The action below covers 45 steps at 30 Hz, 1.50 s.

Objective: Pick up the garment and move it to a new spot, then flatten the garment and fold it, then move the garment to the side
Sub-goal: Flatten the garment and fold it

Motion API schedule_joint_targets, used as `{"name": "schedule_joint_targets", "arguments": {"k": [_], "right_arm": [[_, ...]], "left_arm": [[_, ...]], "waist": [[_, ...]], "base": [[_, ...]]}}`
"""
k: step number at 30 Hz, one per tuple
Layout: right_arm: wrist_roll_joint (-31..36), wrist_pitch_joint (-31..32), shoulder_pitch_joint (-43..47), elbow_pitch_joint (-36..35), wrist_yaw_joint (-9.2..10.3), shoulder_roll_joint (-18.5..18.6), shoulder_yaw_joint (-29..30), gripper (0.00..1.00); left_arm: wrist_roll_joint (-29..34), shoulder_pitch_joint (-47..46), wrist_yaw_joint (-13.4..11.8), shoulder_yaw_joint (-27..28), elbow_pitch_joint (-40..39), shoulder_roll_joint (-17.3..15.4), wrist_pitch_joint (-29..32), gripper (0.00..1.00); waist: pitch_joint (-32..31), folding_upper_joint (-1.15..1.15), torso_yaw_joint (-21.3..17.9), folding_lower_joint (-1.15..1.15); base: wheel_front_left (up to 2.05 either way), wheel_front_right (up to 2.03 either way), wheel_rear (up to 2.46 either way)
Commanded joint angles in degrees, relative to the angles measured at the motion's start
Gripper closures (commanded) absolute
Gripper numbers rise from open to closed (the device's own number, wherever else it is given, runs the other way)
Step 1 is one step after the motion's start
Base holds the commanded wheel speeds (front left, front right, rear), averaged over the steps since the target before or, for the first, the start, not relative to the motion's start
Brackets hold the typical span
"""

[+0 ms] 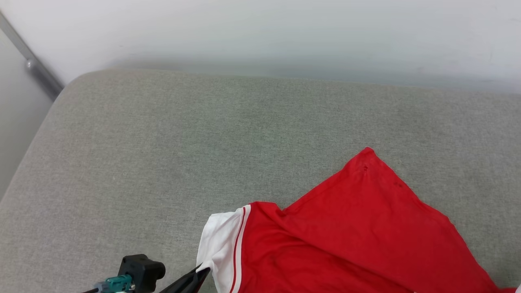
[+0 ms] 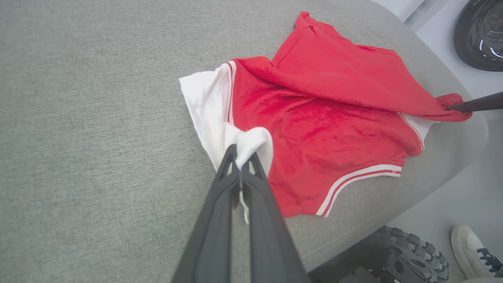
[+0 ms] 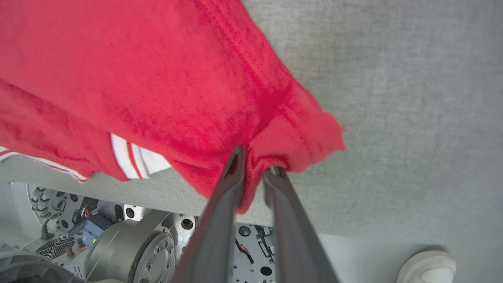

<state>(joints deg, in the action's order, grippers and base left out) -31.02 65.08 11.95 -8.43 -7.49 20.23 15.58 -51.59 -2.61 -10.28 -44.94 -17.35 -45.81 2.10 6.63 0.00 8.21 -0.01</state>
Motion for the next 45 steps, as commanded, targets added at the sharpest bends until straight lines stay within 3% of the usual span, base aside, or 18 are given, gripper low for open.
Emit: {"name": "schedule_joint_targets", "arguments": {"k": [1,10,15,22,27,35,42,43,44,45], "right_arm": [[-0.7,-1.1,-1.4,-0.6,0.01,1.5,-0.8,0.00],[-3.6,-1.6,-11.4,-4.5,0.01,7.8,-6.0,0.00],[-3.7,1.1,-22.1,-3.8,0.00,7.3,-11.1,0.00],[1.6,5.5,-35.1,3.5,0.01,5.9,-16.5,0.00],[5.9,6.8,-40.9,11.8,0.01,5.3,-17.1,0.00],[8.5,7.5,-43.3,18.8,0.01,7.1,-19.1,0.00],[7.8,10.9,-38.5,24.5,0.03,8.5,-20.7,0.00],[7.5,11.3,-37.6,24.6,0.02,8.6,-21.3,0.54],[7.3,11.2,-37.0,24.5,0.02,8.8,-21.7,0.94],[7.3,11.0,-36.5,24.5,0.02,9.0,-22.1,1.00]], "left_arm": [[0.2,0.1,-0.2,0.0,-0.3,-0.2,0.0,1.00],[0.7,-1.1,0.2,-0.1,-1.3,-0.3,0.4,1.00],[1.6,-2.6,0.7,-0.3,-2.1,0.5,0.5,1.00],[3.5,-5.7,1.6,-1.4,-2.8,2.7,0.8,1.00],[4.4,-7.6,2.7,-2.3,-1.6,5.1,0.3,1.00],[5.0,-9.5,4.1,-3.5,0.7,8.0,-0.5,1.00],[4.3,-9.8,5.1,-4.1,2.3,10.0,-1.4,1.00],[4.2,-9.7,5.1,-4.1,2.5,10.0,-1.5,1.00],[4.1,-9.6,5.1,-4.1,2.7,10.1,-1.6,1.00],[4.0,-9.5,5.0,-4.1,2.9,10.1,-1.8,1.00]], "waist": [[0.0,0.00,0.3,0.01],[1.5,0.00,3.0,0.01],[4.6,0.00,5.6,0.01],[9.8,0.00,10.8,0.01],[12.6,0.00,14.5,0.01],[14.9,0.00,18.1,0.01],[15.2,0.00,19.7,0.01],[15.2,0.00,19.8,0.01],[15.1,0.00,19.8,0.01],[14.9,0.00,19.7,0.01]], "base": [[0.00,0.00,0.00],[0.00,0.00,0.00],[0.00,0.00,0.00],[0.00,0.00,0.00],[0.00,0.00,0.00],[0.00,0.00,0.00],[0.00,0.00,0.00],[0.00,0.00,0.00],[0.00,0.00,0.00],[0.00,0.00,0.00]]}}
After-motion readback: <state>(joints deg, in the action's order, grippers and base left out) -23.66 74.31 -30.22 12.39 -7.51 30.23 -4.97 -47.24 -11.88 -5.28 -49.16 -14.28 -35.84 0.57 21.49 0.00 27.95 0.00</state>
